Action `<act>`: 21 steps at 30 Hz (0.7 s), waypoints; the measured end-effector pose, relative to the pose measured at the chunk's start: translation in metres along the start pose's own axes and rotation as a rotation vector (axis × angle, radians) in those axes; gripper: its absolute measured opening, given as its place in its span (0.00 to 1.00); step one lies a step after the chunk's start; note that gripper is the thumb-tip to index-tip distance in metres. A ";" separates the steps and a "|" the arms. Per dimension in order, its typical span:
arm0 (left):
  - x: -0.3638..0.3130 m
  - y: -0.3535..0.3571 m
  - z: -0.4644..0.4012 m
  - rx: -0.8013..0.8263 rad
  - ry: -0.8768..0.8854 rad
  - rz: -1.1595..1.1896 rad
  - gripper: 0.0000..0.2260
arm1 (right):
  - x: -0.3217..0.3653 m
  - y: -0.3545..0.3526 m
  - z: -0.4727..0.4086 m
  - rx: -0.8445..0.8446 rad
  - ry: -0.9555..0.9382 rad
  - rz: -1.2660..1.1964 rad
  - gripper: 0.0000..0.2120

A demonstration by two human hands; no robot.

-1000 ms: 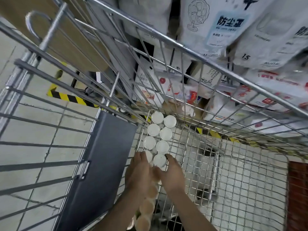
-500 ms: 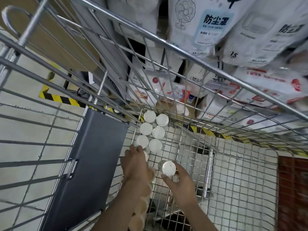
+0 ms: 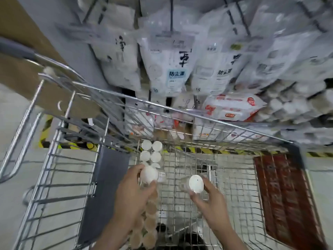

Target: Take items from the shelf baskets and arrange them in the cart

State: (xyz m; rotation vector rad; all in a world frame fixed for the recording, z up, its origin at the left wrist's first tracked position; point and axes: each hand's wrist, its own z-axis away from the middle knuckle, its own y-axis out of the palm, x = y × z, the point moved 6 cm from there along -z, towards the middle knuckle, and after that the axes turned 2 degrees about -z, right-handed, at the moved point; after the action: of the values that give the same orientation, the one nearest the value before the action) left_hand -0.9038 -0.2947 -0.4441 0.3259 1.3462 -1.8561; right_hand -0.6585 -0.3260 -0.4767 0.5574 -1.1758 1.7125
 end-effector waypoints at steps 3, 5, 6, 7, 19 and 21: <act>-0.047 -0.042 0.025 -0.017 0.114 0.153 0.18 | 0.036 -0.046 0.035 -0.100 -0.023 -0.145 0.20; -0.068 -0.061 0.039 -0.008 0.151 0.253 0.18 | 0.053 -0.069 0.052 -0.146 -0.044 -0.223 0.18; -0.083 -0.069 0.048 -0.002 0.176 0.293 0.19 | 0.061 -0.085 0.063 -0.175 -0.051 -0.248 0.17; -0.096 -0.075 0.057 0.001 0.196 0.336 0.18 | 0.068 -0.100 0.074 -0.198 -0.050 -0.274 0.15; -0.248 -0.025 0.208 0.223 0.437 0.610 0.12 | 0.053 -0.284 0.224 -0.512 -0.157 -0.559 0.09; -0.267 -0.002 0.237 0.274 0.436 0.622 0.12 | 0.032 -0.313 0.252 -0.576 -0.146 -0.615 0.09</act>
State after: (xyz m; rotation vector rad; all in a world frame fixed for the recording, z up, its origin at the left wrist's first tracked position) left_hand -0.6763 -0.3839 -0.1833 1.2028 1.0774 -1.4694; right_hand -0.4300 -0.5093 -0.1997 0.6034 -1.3491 0.7777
